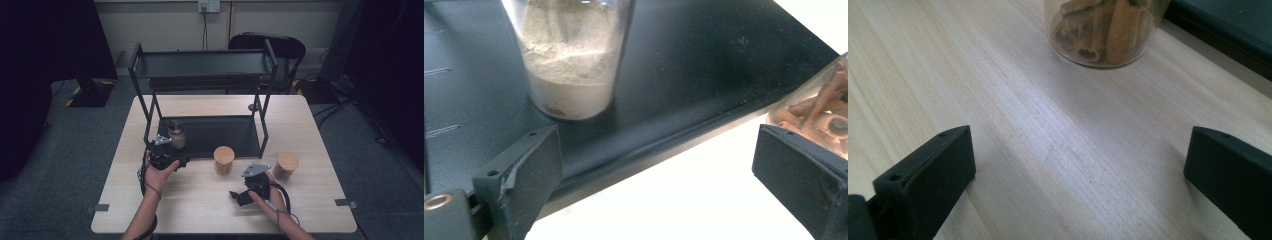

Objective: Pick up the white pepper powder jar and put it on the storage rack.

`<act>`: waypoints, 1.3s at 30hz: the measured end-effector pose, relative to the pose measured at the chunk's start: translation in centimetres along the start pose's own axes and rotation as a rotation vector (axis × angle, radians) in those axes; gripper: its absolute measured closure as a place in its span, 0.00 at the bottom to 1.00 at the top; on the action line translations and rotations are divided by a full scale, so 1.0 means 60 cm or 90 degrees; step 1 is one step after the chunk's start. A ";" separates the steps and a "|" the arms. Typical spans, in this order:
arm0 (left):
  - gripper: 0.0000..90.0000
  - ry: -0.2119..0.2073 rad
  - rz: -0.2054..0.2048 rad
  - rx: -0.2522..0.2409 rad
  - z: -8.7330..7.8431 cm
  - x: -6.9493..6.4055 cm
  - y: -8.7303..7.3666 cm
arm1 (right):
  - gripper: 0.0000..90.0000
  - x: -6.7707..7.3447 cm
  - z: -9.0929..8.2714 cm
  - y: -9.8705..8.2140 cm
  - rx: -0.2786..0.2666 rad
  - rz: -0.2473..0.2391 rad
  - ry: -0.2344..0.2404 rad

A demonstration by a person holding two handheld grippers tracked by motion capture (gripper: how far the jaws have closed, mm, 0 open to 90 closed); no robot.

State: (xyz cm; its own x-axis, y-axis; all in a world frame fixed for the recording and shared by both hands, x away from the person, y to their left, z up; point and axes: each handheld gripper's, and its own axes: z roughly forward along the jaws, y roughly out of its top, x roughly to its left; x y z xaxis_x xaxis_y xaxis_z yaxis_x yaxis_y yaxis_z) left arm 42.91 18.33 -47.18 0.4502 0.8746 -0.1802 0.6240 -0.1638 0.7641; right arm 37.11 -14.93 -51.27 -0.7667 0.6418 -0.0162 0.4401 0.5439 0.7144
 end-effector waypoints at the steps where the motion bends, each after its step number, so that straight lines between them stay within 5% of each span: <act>1: 0.06 -0.002 0.001 0.001 -0.001 0.000 -0.001 | 0.00 0.000 0.000 0.000 0.000 0.000 0.000; 19: 0.06 -0.036 0.005 -0.009 -0.011 -0.008 -0.019 | 0.00 0.000 0.000 0.000 0.000 0.000 0.000; 39: 0.06 -0.043 0.021 -0.011 -0.023 -0.019 -0.041 | 0.00 0.000 0.000 0.000 0.000 0.000 0.000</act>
State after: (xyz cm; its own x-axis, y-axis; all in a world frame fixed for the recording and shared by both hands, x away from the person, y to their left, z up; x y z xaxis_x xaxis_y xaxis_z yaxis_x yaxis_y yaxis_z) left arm 40.00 18.36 -48.02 0.5127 0.8360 -0.1956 0.5969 -0.1834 0.7811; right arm 37.11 -14.93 -51.27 -0.7669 0.6416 -0.0165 0.4399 0.5441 0.7144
